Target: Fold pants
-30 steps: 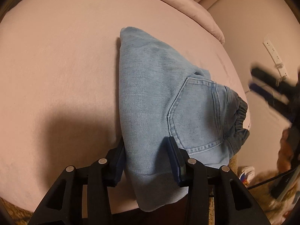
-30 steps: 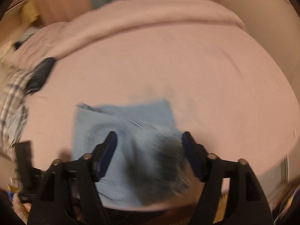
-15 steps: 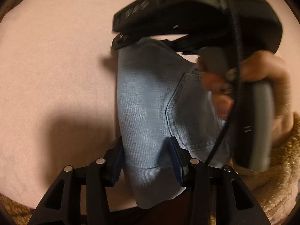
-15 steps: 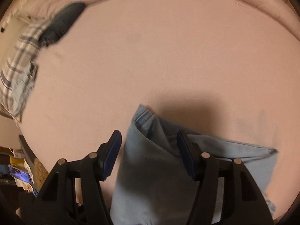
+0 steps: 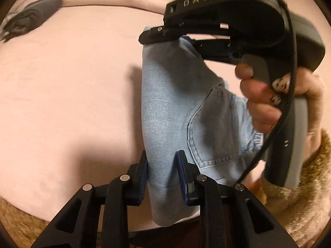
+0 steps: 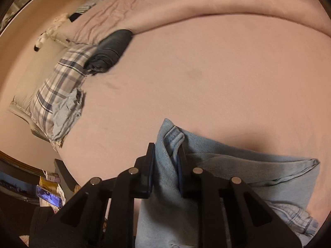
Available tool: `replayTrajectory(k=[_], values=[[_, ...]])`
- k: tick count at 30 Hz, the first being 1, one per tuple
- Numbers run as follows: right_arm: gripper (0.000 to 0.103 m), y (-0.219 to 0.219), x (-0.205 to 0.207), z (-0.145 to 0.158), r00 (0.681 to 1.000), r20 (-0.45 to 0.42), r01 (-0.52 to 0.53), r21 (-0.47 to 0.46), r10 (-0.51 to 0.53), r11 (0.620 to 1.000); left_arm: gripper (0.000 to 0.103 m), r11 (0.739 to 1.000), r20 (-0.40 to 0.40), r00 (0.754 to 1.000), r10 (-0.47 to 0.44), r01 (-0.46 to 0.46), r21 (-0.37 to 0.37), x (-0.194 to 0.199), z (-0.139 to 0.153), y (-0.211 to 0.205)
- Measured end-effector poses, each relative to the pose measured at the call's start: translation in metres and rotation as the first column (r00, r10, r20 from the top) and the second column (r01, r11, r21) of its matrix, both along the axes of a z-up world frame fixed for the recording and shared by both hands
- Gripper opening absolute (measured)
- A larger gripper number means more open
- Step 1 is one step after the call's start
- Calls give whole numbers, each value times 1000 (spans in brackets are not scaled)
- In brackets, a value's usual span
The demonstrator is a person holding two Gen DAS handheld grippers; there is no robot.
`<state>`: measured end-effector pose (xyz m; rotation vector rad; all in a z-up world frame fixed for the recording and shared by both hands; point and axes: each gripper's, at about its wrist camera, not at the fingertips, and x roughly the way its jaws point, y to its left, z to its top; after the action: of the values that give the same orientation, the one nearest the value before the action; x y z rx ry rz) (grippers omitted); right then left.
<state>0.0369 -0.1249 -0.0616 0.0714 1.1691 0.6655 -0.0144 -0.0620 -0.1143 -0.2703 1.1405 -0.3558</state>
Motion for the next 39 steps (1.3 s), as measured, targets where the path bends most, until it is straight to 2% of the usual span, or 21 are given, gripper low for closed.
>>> replayTrajectory(k=[4, 7, 10, 13, 16, 18, 19, 21, 23, 24, 25, 26, 27, 29, 33, 35, 39], values=[[19, 39, 11, -29, 999, -44, -24, -79, 20, 997, 26, 997, -87, 995, 47, -52, -56, 1, -29, 15], [19, 50, 16, -55, 998, -59, -16, -145, 7, 989, 26, 994, -104, 992, 66, -75, -84, -8, -38, 16], [19, 46, 20, -69, 996, -87, 4, -147, -17, 989, 26, 996, -105, 993, 44, -52, -72, -12, -39, 12], [19, 47, 20, -72, 996, -86, -11, -158, -2, 987, 26, 994, -129, 991, 37, -50, -99, -25, -43, 13], [20, 45, 20, -74, 997, -83, -9, -154, -4, 988, 26, 995, -131, 991, 29, -42, -95, -39, -45, 12], [23, 37, 19, -63, 997, -79, -23, -150, 11, 988, 26, 995, -136, 991, 15, -28, -93, -50, -40, 12], [23, 37, 18, -58, 997, -75, -28, -147, 17, 989, 29, 995, -141, 990, 14, -28, -94, -55, -38, 14], [35, 36, 15, -40, 998, -68, -29, -130, 20, 991, 37, 996, -158, 987, 16, -30, -89, -59, -32, 12], [46, 23, 8, -16, 999, -25, -26, -102, 24, 994, 42, 996, -141, 990, 20, -32, -83, -57, -21, 18], [54, 14, 4, -1, 1000, 5, -13, -100, 14, 995, 52, 996, -122, 992, 28, -38, -76, -56, -13, 22], [57, 3, 0, 11, 999, 33, 12, -102, -9, 995, 63, 996, -107, 994, 39, -47, -74, -54, -8, 26], [62, -11, -5, 24, 997, 60, 46, -99, -41, 994, 68, 996, -82, 995, 51, -57, -74, -50, -2, 30], [65, -26, -9, 35, 994, 81, 78, -87, -71, 993, 72, 995, -53, 997, 62, -66, -69, -44, 3, 33], [72, -62, -22, 50, 985, 113, 140, -52, -133, 989, 72, 996, -33, 996, 88, -89, -29, -25, 10, 34], [75, -120, -40, 47, 957, 124, 273, -69, -263, 960, 73, 995, 33, 996, 85, -83, -57, 11, 17, 32], [76, -143, -46, 36, 938, 117, 338, -109, -326, 935, 73, 994, 9, 994, 105, -105, -33, 37, 0, 21], [76, -167, -50, 4, 926, 30, 378, -136, -377, 916, 73, 996, -33, 997, 73, -74, -47, 70, -23, -8]])
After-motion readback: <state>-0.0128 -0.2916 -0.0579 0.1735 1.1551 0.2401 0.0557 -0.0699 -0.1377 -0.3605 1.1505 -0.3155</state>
